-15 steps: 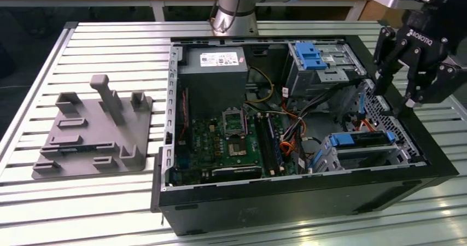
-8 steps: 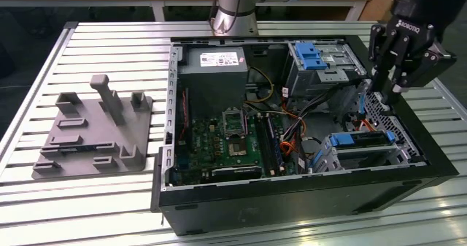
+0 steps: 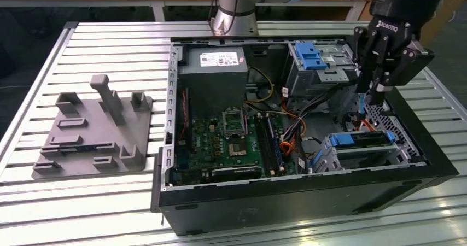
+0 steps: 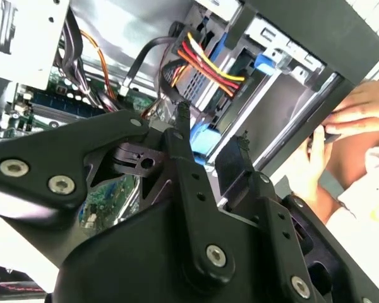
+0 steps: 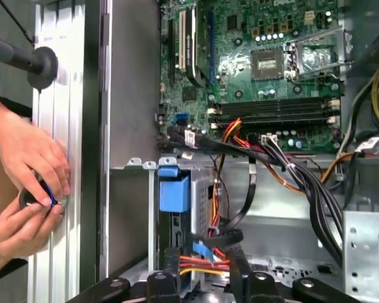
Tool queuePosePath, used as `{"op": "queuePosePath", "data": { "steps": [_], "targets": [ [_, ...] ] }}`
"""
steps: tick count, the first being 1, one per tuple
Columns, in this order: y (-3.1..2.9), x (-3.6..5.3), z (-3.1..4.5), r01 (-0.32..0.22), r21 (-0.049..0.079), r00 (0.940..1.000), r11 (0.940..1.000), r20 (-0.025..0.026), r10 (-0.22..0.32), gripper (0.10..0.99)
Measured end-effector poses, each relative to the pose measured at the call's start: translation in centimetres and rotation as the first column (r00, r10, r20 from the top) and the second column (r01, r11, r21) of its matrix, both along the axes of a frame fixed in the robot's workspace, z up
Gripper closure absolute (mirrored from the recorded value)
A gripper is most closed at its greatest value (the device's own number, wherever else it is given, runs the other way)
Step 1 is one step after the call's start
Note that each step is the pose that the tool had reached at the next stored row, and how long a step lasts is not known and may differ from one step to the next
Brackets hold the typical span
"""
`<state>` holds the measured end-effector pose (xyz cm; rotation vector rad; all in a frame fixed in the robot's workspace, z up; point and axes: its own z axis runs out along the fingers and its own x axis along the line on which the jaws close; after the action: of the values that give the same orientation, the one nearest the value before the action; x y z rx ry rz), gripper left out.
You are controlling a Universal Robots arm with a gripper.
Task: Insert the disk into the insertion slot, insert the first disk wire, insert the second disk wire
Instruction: 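Insert the second disk wire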
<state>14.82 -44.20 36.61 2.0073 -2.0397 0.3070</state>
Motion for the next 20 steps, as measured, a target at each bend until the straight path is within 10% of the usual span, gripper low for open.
{"op": "queuePosePath", "data": {
  "steps": [7, 13, 20],
  "targets": [
    [0.01, -0.29, -0.55, -0.016, -0.017, 0.9999, 0.9997, 0.0005, 0.016, 0.647],
    [0.06, -0.47, -0.85, -0.033, -0.059, 0.9994, 0.9977, 0.0003, 0.033, 0.647],
    [0.63, -1.51, -1.40, -0.032, -0.070, 0.9983, 0.9971, 0.0456, 0.035, 0.647]
  ]
}}
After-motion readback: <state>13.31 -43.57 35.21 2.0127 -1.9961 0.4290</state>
